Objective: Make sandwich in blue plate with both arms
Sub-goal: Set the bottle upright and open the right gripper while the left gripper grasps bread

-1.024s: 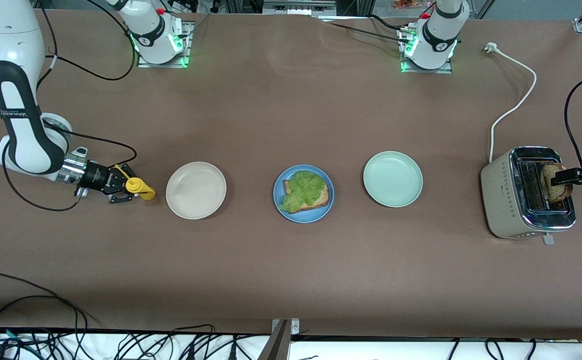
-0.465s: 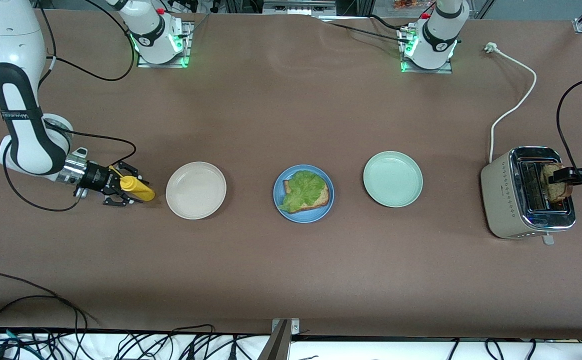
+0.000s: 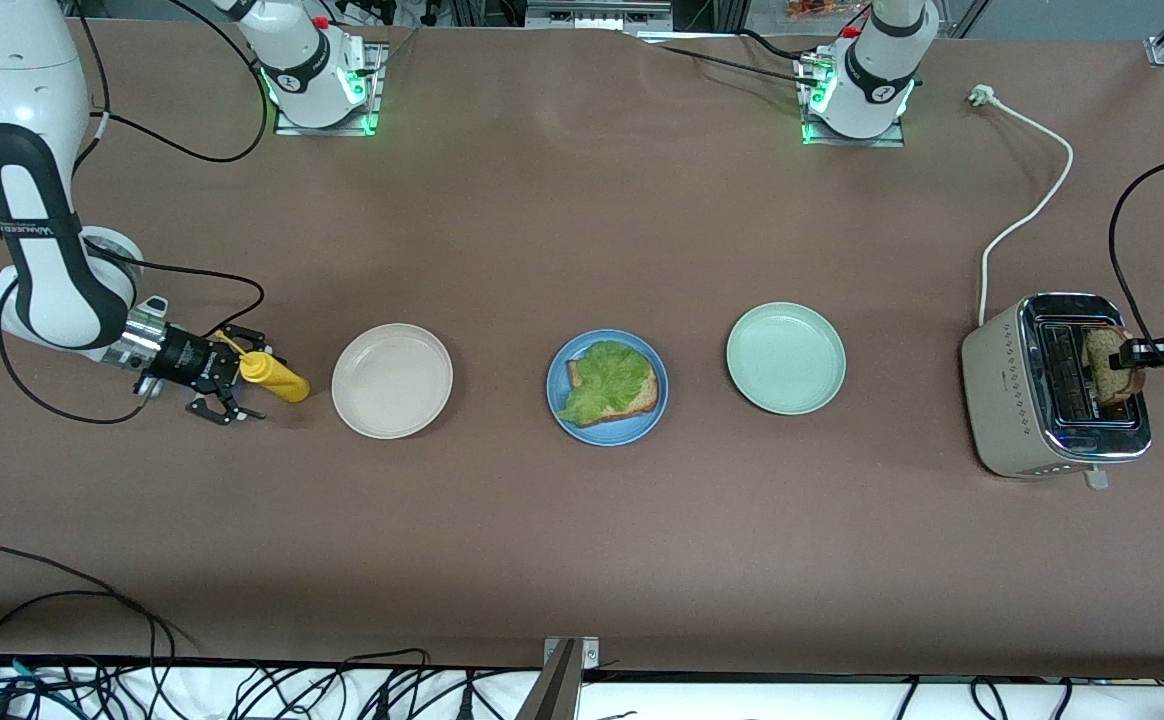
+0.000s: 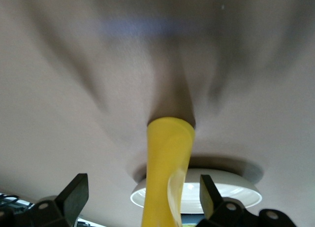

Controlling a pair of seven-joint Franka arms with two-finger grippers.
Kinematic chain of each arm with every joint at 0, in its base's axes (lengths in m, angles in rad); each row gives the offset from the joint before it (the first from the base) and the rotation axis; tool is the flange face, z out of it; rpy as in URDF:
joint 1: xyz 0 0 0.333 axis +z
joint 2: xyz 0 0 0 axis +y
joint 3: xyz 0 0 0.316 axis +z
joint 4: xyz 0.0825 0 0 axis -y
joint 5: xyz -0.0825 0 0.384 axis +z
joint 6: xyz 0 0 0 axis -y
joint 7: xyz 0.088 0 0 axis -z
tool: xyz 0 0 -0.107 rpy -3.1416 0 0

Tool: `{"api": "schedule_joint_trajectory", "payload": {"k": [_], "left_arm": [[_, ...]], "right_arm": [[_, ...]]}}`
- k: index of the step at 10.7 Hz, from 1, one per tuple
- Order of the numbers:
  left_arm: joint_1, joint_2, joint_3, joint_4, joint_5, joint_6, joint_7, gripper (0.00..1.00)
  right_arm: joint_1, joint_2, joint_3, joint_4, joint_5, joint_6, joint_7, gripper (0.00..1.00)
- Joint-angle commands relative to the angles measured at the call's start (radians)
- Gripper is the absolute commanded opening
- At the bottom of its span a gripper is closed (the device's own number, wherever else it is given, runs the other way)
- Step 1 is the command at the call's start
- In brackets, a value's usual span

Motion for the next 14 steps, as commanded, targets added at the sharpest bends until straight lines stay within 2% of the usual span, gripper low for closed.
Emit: {"api": "schedule_joint_trajectory", "payload": {"k": [1, 5, 7, 9, 14], "left_arm": [[-0.007, -0.012, 0.004, 0.002, -0.028, -0.019, -0.046, 0.0], [-0.013, -0.025, 0.003, 0.011, -0.015, -0.021, -0.043, 0.0], [-0.015, -0.028, 0.003, 0.012, -0.015, -0.019, -0.042, 0.0], [-0.029, -0.042, 0.003, 0.02, -0.008, -0.021, -0.038, 0.0], [-0.055, -0.1, 0.0, 0.063, 0.008, -0.027, -0.034, 0.0]], "right_arm": [[-0.026, -0.018, 0.002, -0.011, 0.005, 0.013, -0.007, 1.0], [-0.039, -0.053, -0.093, -0.017, -0.002, 0.005, -0.007, 1.0], [-0.052, -0.082, -0.101, -0.015, -0.034, 0.011, -0.006, 1.0], [-0.053, -0.113, -0.101, -0.009, -0.16, 0.011, -0.007, 1.0], [-0.052, -0.266, -0.098, 0.0, -0.442, 0.008, -0.014, 1.0]]}}
